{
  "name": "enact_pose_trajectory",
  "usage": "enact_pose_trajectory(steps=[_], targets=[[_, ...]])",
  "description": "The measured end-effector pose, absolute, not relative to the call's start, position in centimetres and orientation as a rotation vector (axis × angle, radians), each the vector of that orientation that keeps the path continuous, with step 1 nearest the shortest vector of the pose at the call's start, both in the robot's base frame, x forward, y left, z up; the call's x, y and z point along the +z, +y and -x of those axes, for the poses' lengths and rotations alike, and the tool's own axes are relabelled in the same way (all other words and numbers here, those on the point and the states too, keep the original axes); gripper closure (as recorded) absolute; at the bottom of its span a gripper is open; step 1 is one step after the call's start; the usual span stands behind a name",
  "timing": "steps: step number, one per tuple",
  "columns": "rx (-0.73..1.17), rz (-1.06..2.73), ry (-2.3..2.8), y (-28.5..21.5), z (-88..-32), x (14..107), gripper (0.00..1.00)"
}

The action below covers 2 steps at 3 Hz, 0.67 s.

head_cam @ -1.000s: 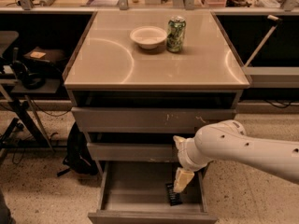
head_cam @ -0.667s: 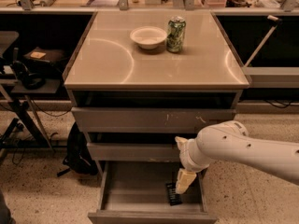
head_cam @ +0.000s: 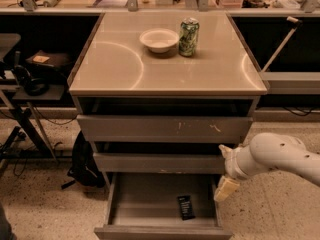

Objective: Pick rxbar blueberry from bottom drawer and place on counter

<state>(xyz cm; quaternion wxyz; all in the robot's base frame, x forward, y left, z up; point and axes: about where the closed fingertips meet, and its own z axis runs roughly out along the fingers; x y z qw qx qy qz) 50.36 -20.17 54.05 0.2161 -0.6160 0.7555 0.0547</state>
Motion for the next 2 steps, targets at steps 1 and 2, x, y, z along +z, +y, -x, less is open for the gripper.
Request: enact_pose_trajectory(steps=[1, 2], targets=[[0.127, 1.625, 2.167, -25.31, -51.25, 51.71, 0.00], [0.137, 1.626, 2.171, -25.31, -51.20, 51.43, 0.00]])
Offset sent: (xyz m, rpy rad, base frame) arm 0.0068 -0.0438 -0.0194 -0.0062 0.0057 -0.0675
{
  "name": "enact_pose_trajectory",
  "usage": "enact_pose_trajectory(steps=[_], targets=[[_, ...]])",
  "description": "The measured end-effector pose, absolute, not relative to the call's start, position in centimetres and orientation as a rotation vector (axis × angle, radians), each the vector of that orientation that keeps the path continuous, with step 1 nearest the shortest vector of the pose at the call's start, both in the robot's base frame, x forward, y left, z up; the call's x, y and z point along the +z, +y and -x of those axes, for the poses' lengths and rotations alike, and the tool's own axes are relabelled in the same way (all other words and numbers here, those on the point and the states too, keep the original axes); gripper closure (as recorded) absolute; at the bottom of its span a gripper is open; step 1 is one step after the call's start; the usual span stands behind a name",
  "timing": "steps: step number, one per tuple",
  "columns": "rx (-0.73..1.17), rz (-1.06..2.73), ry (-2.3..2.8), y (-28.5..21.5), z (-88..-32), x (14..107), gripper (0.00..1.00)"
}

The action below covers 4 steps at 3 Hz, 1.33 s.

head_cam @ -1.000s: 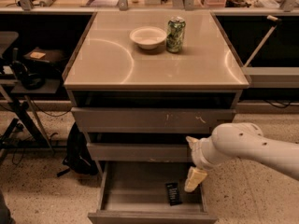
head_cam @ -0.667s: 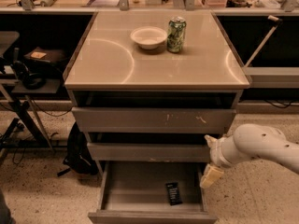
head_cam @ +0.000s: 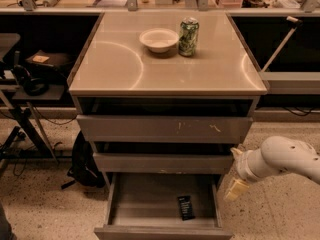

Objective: Pick rxbar blueberry from bottom drawer and place on counter

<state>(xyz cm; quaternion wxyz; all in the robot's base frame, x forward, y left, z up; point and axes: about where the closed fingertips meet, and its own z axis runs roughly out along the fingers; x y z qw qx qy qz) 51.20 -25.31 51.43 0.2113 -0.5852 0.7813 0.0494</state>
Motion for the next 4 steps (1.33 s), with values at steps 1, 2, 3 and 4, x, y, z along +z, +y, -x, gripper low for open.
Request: enact_pose_trajectory(steps=[1, 2, 3, 4], targets=[[0.228, 1.587, 2.233, -26.9, -50.8, 47.5, 0.00], [0.427, 1.492, 2.350, -31.2, -49.5, 41.2, 0.00], [0.660, 1.393, 2.358, -32.6, -48.2, 36.0, 0.00], [0.739, 1.347, 2.355, -32.4, -48.5, 33.1, 0.00]])
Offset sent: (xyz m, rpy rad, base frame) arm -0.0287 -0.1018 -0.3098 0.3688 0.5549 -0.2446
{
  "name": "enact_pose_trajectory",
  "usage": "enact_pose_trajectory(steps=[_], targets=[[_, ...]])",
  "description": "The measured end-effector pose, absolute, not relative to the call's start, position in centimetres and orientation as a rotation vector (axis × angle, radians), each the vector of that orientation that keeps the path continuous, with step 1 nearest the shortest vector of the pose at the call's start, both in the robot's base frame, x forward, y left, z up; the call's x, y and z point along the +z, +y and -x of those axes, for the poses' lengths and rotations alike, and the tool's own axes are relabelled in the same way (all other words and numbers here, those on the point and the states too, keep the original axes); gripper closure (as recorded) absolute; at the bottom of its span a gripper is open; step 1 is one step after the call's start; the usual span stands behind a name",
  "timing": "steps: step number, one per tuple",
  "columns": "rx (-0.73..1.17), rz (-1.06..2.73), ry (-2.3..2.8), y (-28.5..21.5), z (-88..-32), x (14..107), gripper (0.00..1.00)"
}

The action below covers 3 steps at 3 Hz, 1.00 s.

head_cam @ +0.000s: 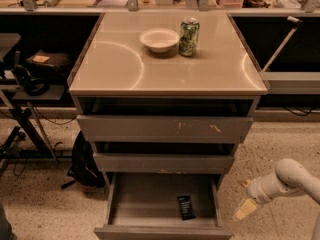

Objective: Pick rxbar blueberry from bottom drawer and place on counter

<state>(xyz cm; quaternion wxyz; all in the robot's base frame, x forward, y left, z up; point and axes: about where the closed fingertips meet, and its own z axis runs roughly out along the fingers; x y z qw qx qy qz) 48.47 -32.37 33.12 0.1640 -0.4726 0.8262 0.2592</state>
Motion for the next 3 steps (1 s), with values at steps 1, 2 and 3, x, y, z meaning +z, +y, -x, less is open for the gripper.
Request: enact_pose_trajectory(steps=[1, 2, 3], targets=[[0.735, 1.348, 2.356, -32.4, -48.5, 33.1, 0.00], [0.798, 1.326, 2.382, -32.9, -48.1, 29.8, 0.00], [1.026, 1.346, 2.363, -30.5, -47.3, 24.6, 0.00]])
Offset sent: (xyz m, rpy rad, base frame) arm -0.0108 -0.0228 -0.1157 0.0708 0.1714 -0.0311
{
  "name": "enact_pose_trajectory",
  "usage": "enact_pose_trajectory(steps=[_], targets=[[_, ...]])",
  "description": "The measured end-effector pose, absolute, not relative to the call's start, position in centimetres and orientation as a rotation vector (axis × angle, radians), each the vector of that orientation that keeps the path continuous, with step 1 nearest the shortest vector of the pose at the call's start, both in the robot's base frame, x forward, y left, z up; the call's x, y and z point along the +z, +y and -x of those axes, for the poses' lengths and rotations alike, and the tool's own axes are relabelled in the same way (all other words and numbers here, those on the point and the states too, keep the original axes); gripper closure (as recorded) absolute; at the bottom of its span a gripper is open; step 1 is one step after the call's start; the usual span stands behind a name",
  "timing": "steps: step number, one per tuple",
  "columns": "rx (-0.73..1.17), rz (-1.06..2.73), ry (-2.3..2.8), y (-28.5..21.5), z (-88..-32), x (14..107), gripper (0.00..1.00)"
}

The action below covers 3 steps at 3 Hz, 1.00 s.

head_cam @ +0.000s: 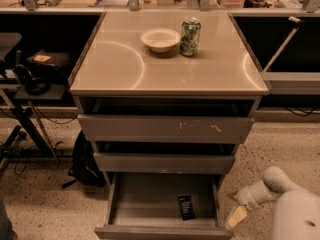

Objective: Pick rxbar blueberry from bottom drawer and place on counter

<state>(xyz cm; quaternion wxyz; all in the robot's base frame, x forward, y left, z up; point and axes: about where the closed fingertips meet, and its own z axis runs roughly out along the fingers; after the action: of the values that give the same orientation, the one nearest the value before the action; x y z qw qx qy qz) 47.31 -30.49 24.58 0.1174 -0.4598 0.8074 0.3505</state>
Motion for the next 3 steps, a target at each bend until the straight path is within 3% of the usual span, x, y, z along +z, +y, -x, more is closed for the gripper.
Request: enact_pose_trajectory(steps=[1, 3], targets=[[1.308, 1.333, 2.298, -26.32, -46.34, 21.19, 0.00], [1.307, 1.338, 2.297, -26.43, -46.39, 21.24, 0.00]])
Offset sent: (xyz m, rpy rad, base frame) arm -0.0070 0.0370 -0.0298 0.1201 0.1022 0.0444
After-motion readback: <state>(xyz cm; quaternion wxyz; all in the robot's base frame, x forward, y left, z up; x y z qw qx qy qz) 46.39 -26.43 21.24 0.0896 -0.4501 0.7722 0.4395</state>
